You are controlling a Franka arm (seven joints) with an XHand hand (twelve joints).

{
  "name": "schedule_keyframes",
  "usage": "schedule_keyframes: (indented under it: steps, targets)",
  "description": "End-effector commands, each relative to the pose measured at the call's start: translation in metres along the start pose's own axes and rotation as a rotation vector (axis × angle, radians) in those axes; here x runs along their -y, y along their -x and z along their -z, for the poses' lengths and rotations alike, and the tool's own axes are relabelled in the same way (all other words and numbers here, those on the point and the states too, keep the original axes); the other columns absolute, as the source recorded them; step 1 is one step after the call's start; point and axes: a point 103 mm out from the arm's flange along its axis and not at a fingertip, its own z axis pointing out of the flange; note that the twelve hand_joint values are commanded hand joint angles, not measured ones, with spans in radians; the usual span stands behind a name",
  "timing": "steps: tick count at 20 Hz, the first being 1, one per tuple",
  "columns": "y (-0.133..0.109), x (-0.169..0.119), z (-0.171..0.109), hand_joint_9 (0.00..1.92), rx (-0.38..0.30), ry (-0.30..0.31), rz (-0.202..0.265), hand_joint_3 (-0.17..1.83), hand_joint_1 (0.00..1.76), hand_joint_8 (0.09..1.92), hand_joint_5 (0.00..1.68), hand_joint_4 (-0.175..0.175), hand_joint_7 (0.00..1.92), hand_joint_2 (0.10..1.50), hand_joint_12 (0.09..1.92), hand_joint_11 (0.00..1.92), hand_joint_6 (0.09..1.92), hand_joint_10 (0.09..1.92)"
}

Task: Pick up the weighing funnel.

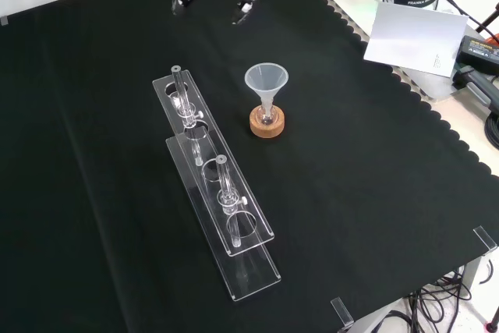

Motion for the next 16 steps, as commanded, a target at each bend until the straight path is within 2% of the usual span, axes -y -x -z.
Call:
schedule_keyframes:
  steps: [1,6,13,16]
  targets:
    - [0.023,-0.051,-0.025,0.53,-0.029,-0.037,0.022,0.53,0.9,0.68,0.44,-0.043,0.29,0.61,1.35,0.34,0.09,0.6]
    - [0.018,-0.069,-0.043,0.54,-0.034,-0.068,0.071,0.53,0.87,0.68,0.43,-0.042,0.29,0.59,1.34,0.34,0.09,0.6]
    - [0.013,-0.084,-0.074,0.55,-0.042,-0.097,0.11,0.54,0.86,0.68,0.43,-0.038,0.29,0.59,1.34,0.34,0.09,0.6]
    - [0.012,-0.089,-0.091,0.55,-0.036,-0.087,0.13,0.54,0.86,0.69,0.43,-0.035,0.29,0.58,1.34,0.34,0.09,0.6]
